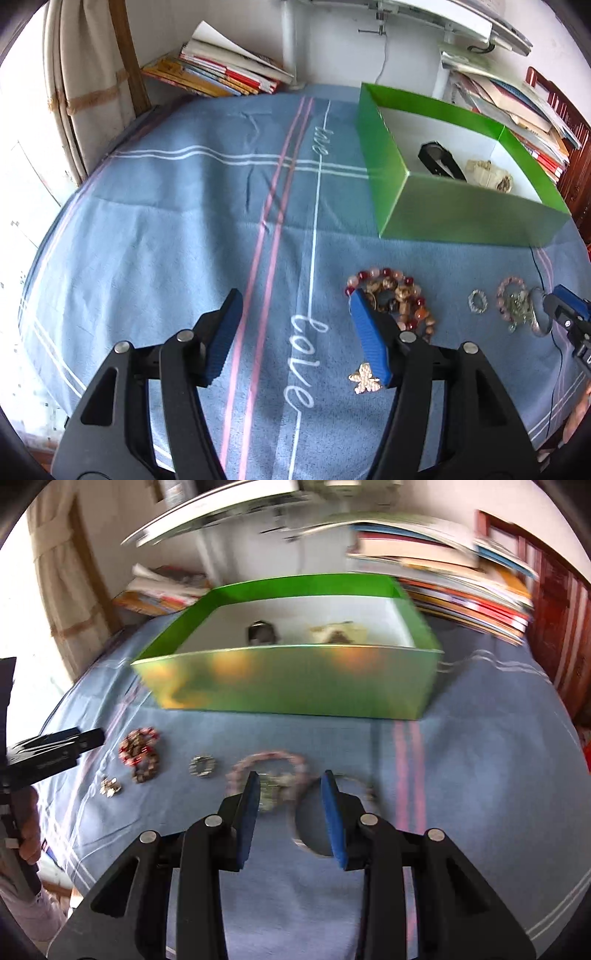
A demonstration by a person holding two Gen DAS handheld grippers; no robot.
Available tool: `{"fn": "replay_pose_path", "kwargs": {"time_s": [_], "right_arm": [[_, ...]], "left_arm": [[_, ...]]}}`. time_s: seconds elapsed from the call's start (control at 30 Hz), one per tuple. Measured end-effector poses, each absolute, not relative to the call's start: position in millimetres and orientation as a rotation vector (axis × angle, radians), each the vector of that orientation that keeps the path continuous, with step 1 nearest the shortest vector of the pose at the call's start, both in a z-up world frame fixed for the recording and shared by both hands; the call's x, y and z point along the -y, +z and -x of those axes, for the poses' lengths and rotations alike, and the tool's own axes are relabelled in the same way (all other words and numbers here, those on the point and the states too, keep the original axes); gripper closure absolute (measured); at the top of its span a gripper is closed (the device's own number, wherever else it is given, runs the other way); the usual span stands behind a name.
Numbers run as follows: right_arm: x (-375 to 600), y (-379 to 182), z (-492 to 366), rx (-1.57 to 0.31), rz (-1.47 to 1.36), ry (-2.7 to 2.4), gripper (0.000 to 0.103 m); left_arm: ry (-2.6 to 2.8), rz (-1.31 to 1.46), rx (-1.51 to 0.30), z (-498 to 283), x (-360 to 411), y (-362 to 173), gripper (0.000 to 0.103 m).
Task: Organize jewelry
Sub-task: 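Withdraw both tools from the green box back over the jewelry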
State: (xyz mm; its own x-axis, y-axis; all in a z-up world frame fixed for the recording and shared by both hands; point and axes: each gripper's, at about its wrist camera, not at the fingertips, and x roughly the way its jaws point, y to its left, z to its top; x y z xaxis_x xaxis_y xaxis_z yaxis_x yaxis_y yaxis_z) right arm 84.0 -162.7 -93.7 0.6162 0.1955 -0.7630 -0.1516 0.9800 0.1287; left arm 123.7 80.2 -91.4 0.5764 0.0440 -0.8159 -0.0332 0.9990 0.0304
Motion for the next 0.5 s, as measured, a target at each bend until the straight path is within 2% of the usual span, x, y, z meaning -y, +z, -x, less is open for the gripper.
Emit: {"fn": "replay_pose_path", "kwargs": {"time_s": [0.3,0.4,0.43,0.47,0.5], "right_arm": [[146,-97,-90,-0.901,-0.041,0.212,0.069],[157,-99,-86,-0.905,-0.062,0.196,0.069],[161,-101,-85,-0.909,-0.073,0.189,0.069],[164,-102,-84,-0.912,-0.081,0.186,0.069],[168,-104,-84,-0.917,-0.092,0.18,0.069]], "left_arm": [[-0.006,-0.025,-0.976,-133,-62,-112,0.042],[-0.059,-0.021,-0.987,-135,-57,-116,0.06],[-0.082,-0.013,-0.996,-135,-56,-117,0.069],[-0.077,-0.034,-0.987,-133,-53,-117,0.086],[-0.09,-0.043,-0.99,-132,-49,-117,0.092]]}}
